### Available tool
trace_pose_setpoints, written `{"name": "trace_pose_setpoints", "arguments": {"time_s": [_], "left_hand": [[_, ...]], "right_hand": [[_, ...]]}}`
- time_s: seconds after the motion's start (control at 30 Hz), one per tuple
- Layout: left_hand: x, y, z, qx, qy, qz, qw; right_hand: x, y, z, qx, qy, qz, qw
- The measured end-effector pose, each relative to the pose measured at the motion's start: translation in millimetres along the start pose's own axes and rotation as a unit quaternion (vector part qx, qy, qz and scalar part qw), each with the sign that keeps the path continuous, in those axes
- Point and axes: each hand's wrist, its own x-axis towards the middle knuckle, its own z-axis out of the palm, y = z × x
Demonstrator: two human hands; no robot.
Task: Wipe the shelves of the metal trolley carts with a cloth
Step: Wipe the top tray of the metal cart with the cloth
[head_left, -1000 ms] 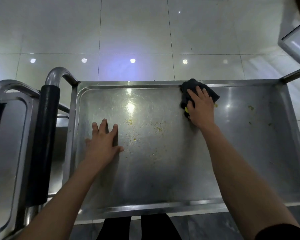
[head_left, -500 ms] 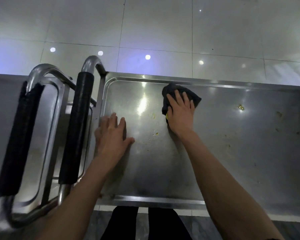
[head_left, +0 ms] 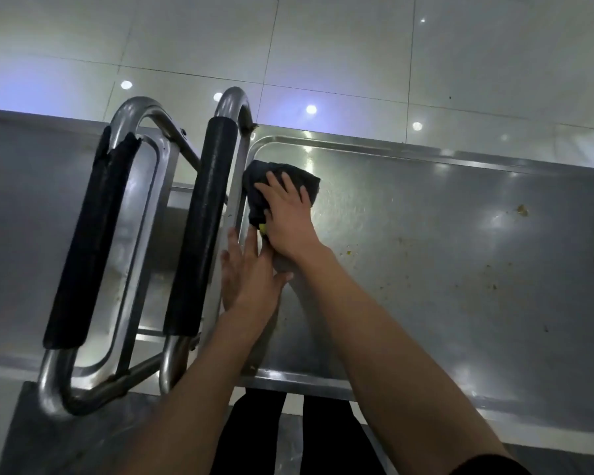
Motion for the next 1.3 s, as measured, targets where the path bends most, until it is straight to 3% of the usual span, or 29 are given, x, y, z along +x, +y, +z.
{"name": "trace_pose_setpoints", "arguments": {"time_s": [0.17,1.13,1.3], "left_hand": [[0,3,1,-0.004,-0.01,0.001,1.0],[10,10,-1,-0.017,-0.039,-0.006,0.999],[-9,26,-3,0.048,-0.013,-0.003,0.999]], "right_hand": [[-6,19,-4,0.011,0.026,-0.013,1.0],[-153,234,-100,-0.016,0.123,0.167,0.978],[-165,249,-105,-0.018,0.126,0.172,0.977]]}}
